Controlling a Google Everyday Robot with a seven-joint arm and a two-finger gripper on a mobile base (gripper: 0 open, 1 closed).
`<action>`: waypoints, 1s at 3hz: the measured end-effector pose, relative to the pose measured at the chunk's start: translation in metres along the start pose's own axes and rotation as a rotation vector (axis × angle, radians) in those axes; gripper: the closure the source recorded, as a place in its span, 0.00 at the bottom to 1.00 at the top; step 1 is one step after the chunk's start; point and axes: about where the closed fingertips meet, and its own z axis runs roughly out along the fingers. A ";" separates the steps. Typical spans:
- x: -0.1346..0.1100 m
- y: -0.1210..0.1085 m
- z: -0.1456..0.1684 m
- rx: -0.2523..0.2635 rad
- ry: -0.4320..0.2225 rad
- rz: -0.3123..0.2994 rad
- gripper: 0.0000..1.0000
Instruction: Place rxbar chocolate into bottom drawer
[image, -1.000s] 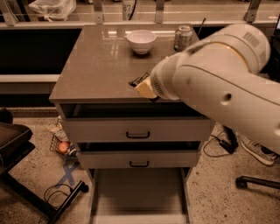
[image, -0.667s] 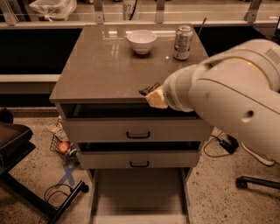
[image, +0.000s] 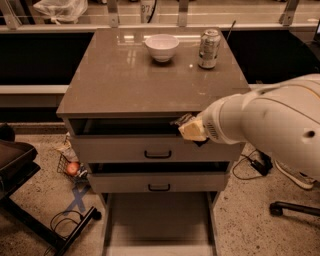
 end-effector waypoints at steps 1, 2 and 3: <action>0.031 -0.008 0.017 -0.052 0.021 -0.069 1.00; 0.031 -0.008 0.017 -0.052 0.021 -0.069 1.00; 0.051 -0.010 0.040 -0.078 0.066 -0.020 1.00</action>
Offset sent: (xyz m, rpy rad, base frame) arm -0.0006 -0.0137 -0.0264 -0.0094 0.0234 0.0555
